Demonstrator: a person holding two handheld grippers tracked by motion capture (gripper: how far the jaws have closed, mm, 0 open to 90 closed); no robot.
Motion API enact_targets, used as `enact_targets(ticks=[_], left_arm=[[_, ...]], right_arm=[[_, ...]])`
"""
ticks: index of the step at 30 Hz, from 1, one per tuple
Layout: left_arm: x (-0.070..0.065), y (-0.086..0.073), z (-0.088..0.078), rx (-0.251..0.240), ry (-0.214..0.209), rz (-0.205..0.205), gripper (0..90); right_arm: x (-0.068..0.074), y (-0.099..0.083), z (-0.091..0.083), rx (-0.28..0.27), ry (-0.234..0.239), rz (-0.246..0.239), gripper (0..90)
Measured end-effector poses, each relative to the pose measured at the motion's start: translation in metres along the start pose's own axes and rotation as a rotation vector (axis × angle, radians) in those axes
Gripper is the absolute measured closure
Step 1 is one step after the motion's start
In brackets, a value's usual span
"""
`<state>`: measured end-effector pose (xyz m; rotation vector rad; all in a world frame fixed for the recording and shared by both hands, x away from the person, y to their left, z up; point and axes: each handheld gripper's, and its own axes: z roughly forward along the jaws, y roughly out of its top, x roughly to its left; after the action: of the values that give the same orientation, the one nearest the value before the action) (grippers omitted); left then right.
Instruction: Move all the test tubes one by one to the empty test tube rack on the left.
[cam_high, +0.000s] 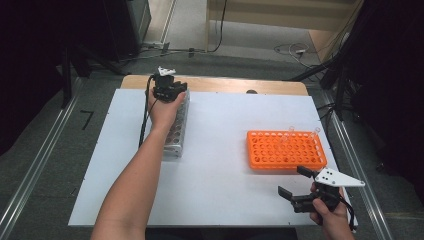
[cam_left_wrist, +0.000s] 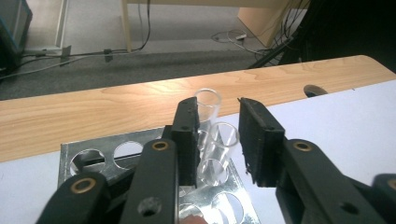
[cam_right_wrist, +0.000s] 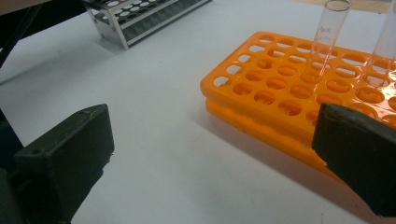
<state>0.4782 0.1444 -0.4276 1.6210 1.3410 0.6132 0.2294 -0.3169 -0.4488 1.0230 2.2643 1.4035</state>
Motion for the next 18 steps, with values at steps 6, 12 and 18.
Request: enact_targets(ticks=[6, 12, 18], left_arm=[[-0.002, 0.003, -0.008, 0.002, -0.042, -0.016, 52.9], [-0.006, 0.001, -0.021, -0.005, -0.103, -0.054, 25.1], [-0.012, -0.007, -0.042, -0.028, -0.126, -0.059, 8.7]], right_arm=[[-0.001, 0.000, 0.000, -0.003, -0.001, 0.004, 0.0], [-0.002, 0.001, 0.000, -0.007, 0.000, 0.005, 0.0], [-0.001, 0.002, 0.002, -0.007, -0.002, 0.005, 0.0]])
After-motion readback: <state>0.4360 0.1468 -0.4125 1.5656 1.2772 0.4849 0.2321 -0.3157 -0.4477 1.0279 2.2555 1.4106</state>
